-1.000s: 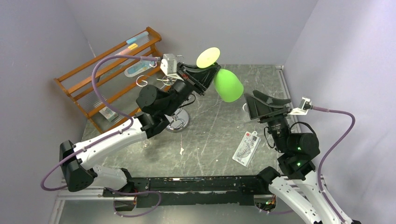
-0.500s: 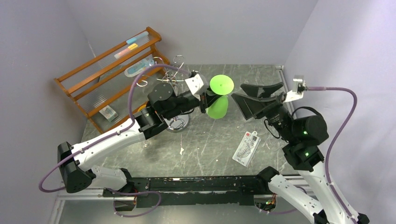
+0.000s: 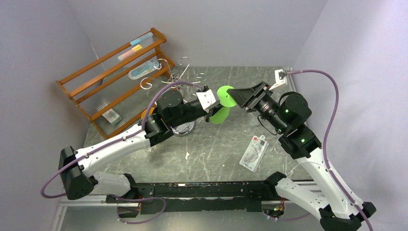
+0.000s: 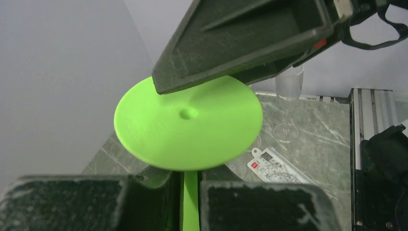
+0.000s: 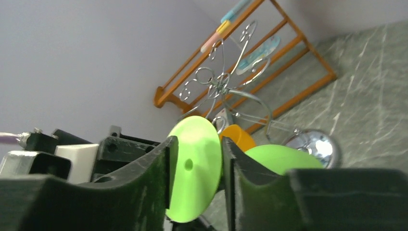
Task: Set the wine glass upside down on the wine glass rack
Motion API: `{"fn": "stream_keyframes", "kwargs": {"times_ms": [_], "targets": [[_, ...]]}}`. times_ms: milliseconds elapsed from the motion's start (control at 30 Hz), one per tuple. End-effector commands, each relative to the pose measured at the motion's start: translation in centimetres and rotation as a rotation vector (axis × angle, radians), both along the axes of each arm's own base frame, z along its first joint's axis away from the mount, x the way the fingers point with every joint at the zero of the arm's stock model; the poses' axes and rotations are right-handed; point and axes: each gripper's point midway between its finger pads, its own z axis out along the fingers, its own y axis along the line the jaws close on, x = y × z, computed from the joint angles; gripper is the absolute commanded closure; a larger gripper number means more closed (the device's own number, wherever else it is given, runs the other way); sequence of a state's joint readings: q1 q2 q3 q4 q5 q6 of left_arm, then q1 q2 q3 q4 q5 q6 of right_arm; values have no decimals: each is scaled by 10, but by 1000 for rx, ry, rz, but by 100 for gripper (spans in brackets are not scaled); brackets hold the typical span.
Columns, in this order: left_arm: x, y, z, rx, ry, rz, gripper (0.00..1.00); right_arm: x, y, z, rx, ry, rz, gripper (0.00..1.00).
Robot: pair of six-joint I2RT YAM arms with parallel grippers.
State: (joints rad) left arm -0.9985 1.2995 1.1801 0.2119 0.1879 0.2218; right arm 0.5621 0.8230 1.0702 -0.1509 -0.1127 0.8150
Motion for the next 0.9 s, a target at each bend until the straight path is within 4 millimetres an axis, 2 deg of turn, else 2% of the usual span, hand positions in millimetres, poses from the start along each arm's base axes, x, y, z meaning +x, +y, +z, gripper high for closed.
{"fn": "stream_keyframes", "kwargs": {"times_ms": [0,133,267,300,333,367,433,533,600,700,867], "targets": [[-10,2,11,-33,-57,-37,95,-12,6,9,63,50,60,64],[-13,3,11,-39,-52,-43,95,-16,9,11,133,87,85,81],[-13,9,13,-62,-39,-27,95,-10,5,6,156,147,43,100],[-14,10,13,-67,-34,-24,95,-9,5,6,160,155,39,100],[-15,12,13,-71,-30,-24,91,-9,5,8,169,156,39,100],[-15,13,13,-77,-19,-19,83,-8,5,8,180,159,38,100],[-14,16,14,-88,5,-4,62,-7,6,14,210,157,38,100],[-3,24,15,-93,67,81,46,0,1,21,223,145,-6,100],[6,32,14,-93,108,151,40,8,-4,23,221,145,-56,100],[3,43,20,-121,149,173,33,23,-12,26,212,141,-139,100],[-2,68,40,-183,209,232,26,47,-24,35,191,97,-264,100]]}}
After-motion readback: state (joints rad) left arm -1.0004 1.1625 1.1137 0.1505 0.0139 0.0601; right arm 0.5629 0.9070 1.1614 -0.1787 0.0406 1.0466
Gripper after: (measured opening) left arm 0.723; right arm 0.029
